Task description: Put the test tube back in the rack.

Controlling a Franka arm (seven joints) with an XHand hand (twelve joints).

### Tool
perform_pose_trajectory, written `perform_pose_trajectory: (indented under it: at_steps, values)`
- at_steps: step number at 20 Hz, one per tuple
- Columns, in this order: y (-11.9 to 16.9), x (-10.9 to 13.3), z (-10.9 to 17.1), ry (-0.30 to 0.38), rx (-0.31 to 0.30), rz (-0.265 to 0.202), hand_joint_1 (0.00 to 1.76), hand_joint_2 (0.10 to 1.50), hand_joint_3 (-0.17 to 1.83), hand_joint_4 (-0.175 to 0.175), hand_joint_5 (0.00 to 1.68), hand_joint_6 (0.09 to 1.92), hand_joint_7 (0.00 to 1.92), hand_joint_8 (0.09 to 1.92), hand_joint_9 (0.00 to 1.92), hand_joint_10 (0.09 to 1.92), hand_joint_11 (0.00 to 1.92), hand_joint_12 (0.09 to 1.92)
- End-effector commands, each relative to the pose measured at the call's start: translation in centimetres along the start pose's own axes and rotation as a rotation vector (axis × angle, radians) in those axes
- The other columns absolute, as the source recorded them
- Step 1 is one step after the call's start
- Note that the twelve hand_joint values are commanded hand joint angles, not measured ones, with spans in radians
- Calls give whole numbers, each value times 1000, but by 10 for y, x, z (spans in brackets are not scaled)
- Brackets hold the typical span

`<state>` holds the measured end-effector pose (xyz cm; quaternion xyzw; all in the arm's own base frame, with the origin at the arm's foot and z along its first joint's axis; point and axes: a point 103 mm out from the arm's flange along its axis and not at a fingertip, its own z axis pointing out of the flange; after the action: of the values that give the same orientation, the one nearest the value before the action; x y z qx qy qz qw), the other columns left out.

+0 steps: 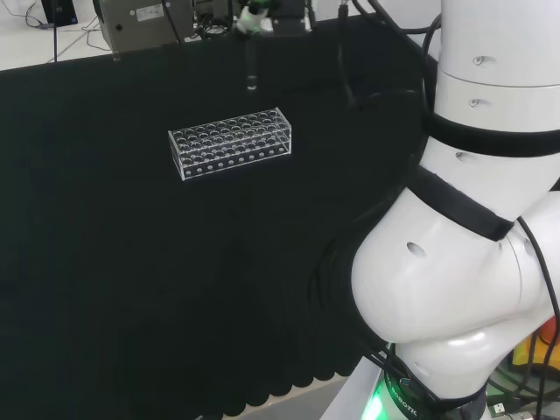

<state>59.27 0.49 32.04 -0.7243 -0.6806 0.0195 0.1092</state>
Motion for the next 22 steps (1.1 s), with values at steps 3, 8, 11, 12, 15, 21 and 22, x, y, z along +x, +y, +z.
perform_pose_trajectory:
  at_steps: [3,8,11,12,15,21,22]
  values:
    - [13,36,7,5,16,-72,1430,1030,-175,-175,1288,251,1355,700,1541,87,1475,747]
    - [16,26,19,17,38,-49,1430,1030,-175,-175,1288,250,1355,700,1541,87,1475,747]
    - [16,21,28,24,49,-38,1430,1030,-175,-175,1289,250,1355,700,1541,87,1475,747]
    - [16,20,31,27,54,-36,1430,1030,-175,-175,1289,250,1355,700,1541,87,1475,747]
    - [18,20,42,27,69,-35,1430,1030,-175,-175,1289,249,1355,700,1541,87,1475,747]
    - [20,21,55,41,99,-34,1430,1030,-175,-175,1289,248,1355,699,1541,87,1475,747]
    - [20,22,57,39,102,-32,1430,1030,-175,-175,1289,248,1355,699,1541,87,1475,747]
